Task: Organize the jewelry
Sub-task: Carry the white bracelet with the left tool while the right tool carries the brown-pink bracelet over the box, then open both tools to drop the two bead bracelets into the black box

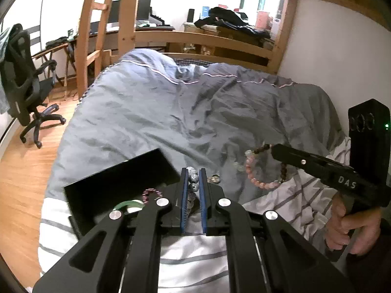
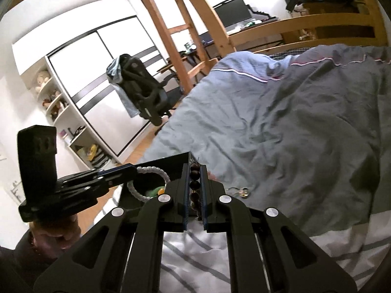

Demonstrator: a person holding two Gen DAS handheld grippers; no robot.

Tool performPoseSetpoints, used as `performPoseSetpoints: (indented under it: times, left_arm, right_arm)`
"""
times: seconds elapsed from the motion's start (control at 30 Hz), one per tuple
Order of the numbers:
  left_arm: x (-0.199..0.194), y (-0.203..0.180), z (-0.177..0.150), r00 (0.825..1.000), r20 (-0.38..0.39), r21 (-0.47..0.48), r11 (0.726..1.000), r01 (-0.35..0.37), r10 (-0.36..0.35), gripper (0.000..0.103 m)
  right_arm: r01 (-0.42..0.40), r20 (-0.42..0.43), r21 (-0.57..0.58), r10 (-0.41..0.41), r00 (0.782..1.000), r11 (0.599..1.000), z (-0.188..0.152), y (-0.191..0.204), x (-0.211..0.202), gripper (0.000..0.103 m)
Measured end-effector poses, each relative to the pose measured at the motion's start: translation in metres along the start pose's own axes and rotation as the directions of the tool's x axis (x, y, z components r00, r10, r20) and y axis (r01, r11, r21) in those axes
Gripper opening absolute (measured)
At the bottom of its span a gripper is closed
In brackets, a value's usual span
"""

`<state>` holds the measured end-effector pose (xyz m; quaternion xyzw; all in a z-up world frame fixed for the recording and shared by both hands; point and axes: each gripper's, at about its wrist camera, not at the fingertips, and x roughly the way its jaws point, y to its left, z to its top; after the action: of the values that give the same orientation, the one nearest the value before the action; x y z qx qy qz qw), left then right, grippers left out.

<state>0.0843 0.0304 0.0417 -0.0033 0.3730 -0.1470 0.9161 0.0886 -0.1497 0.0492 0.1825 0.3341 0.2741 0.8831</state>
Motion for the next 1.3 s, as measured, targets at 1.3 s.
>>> performPoseSetpoints:
  times: [1.3]
  left_arm:
    - [0.000, 0.105, -0.029, 0.989, -0.063, -0.213, 0.966, -0.147, 0.137, 0.008]
  right_arm:
    - [-0.055, -0.156, -0.170, 0.028, 0.987, 0.984, -0.023, 0.086, 0.099, 0.009]
